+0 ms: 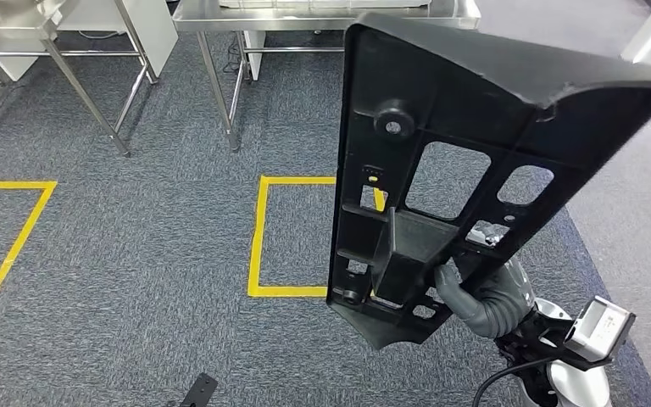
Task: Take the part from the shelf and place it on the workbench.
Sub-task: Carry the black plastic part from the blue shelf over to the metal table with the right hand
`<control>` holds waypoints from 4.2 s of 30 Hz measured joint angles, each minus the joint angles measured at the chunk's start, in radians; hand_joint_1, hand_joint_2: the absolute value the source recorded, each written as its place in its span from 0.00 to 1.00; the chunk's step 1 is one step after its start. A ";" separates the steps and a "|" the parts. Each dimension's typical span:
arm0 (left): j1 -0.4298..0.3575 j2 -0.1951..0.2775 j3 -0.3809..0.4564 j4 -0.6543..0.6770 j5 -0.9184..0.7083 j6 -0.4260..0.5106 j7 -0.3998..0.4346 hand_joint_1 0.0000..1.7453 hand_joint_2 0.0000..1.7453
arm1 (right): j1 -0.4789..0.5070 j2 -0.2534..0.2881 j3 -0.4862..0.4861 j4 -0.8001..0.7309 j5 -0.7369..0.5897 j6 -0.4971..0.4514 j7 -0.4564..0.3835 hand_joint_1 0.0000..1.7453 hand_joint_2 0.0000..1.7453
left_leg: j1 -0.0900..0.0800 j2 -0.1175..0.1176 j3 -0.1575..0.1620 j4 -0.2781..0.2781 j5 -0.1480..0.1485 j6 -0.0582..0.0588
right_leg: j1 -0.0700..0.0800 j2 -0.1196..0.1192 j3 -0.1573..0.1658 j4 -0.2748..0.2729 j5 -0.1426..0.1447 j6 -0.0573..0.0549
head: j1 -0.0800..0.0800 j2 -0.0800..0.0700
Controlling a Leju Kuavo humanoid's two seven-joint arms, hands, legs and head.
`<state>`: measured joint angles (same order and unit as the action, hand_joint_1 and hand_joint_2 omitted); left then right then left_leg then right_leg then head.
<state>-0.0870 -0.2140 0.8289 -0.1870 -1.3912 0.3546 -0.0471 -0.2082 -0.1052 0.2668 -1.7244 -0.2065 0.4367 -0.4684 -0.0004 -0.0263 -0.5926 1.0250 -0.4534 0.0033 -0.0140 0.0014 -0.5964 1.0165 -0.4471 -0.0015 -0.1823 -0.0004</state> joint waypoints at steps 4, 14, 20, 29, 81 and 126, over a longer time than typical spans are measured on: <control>-0.001 0.000 0.000 0.000 0.000 0.001 -0.001 0.00 1.00 | -0.003 0.001 0.000 0.004 -0.001 0.001 0.001 1.00 1.00 | 0.008 0.013 -0.094 0.200 -0.096 -0.019 | -0.006 -0.007 0.013 -0.010 -0.001 -0.013 | 0.000 0.000; -0.001 0.001 0.000 0.000 0.005 -0.013 -0.007 0.00 1.00 | -0.003 0.001 0.001 0.010 -0.004 0.001 0.001 1.00 1.00 | 0.011 0.023 -0.010 -0.006 0.020 0.001 | -0.006 -0.009 0.028 -0.003 -0.021 0.026 | 0.000 0.000; -0.003 0.002 0.001 0.000 0.007 -0.017 -0.009 0.00 1.00 | -0.002 0.001 0.002 0.010 -0.006 -0.001 0.001 1.00 1.00 | 0.010 0.020 -0.003 -0.020 0.022 0.031 | -0.008 -0.005 -0.098 0.247 -0.138 0.043 | 0.000 0.000; -0.004 -0.002 0.001 0.000 0.008 -0.020 -0.010 0.00 1.00 | -0.003 -0.001 0.002 0.009 -0.008 -0.006 0.003 1.00 1.00 | -0.002 0.016 0.017 -0.019 -0.002 0.007 | 0.008 -0.006 0.006 -0.003 -0.010 0.004 | 0.000 0.000; -0.019 0.005 0.000 0.000 -0.008 -0.014 -0.008 0.00 1.00 | 0.016 -0.014 0.005 -0.039 -0.007 -0.027 -0.003 1.00 1.00 | -0.007 0.008 0.034 -0.040 0.021 0.054 | -0.002 0.009 0.040 0.221 -0.196 0.037 | 0.004 0.000; -0.010 -0.010 -0.004 0.002 -0.014 -0.026 -0.010 0.00 1.00 | 0.064 -0.035 -0.008 -0.024 0.031 -0.042 -0.010 1.00 1.00 | 0.008 0.008 -0.120 0.183 -0.063 -0.008 | -0.007 -0.008 0.060 -0.031 -0.032 -0.002 | 0.003 0.000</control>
<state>-0.0970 -0.2239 0.8245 -0.1850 -1.4057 0.3282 -0.0568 -0.1440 -0.1399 0.2590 -1.7483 -0.1757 0.3944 -0.4784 0.0077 -0.0180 -0.7127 1.2081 -0.5159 -0.0045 -0.0209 -0.0064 -0.5368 0.9854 -0.4790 -0.0033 -0.1793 -0.0004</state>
